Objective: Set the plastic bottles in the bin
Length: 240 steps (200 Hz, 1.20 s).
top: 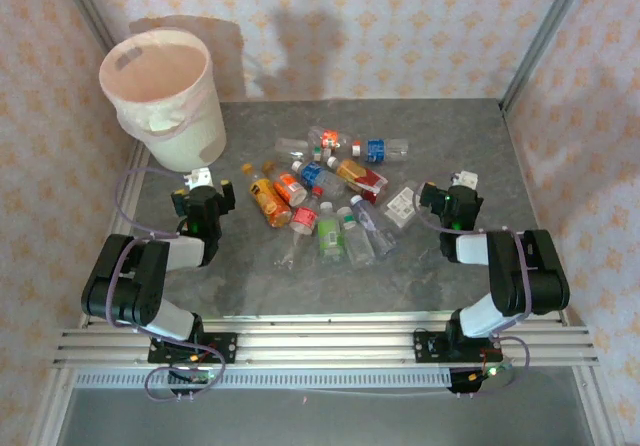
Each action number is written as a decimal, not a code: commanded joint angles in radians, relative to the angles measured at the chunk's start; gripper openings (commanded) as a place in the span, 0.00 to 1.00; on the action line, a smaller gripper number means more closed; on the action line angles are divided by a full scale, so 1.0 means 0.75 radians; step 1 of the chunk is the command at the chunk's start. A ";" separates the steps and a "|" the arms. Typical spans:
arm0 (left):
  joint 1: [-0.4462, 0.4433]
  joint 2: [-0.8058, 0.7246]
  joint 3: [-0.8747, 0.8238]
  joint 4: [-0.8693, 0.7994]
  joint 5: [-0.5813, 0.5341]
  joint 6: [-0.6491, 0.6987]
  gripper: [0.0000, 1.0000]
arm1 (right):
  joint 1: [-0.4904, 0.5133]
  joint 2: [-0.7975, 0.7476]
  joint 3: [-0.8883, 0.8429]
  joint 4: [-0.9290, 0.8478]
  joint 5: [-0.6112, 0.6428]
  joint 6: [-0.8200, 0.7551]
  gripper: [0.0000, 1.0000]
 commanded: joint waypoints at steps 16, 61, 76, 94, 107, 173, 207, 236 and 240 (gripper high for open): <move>0.010 -0.004 -0.014 0.034 -0.043 -0.018 1.00 | -0.004 -0.007 0.007 0.040 0.014 -0.008 0.99; 0.010 -0.004 -0.014 0.034 -0.044 -0.018 1.00 | -0.005 -0.005 0.007 0.040 0.014 -0.007 0.99; 0.010 -0.004 -0.014 0.035 -0.043 -0.018 1.00 | -0.005 -0.006 0.006 0.037 0.014 -0.007 0.99; 0.010 -0.004 -0.014 0.034 -0.045 -0.018 1.00 | -0.004 -0.007 0.005 0.041 0.014 -0.007 0.99; 0.010 -0.004 -0.017 0.036 -0.045 -0.019 1.00 | -0.003 -0.009 0.002 0.043 0.014 -0.007 0.99; 0.010 -0.048 0.023 -0.067 -0.008 -0.006 1.00 | -0.004 -0.123 0.073 -0.161 0.032 -0.001 0.99; 0.001 -0.255 0.121 -0.421 0.014 -0.017 1.00 | -0.004 -0.308 0.168 -0.459 0.118 0.087 0.99; -0.060 -0.523 0.157 -0.700 -0.124 -0.224 1.00 | -0.005 -0.382 0.371 -0.903 0.193 0.353 0.99; -0.070 -0.553 0.171 -0.755 -0.125 -0.270 1.00 | -0.004 -0.381 0.395 -0.963 0.191 0.397 0.99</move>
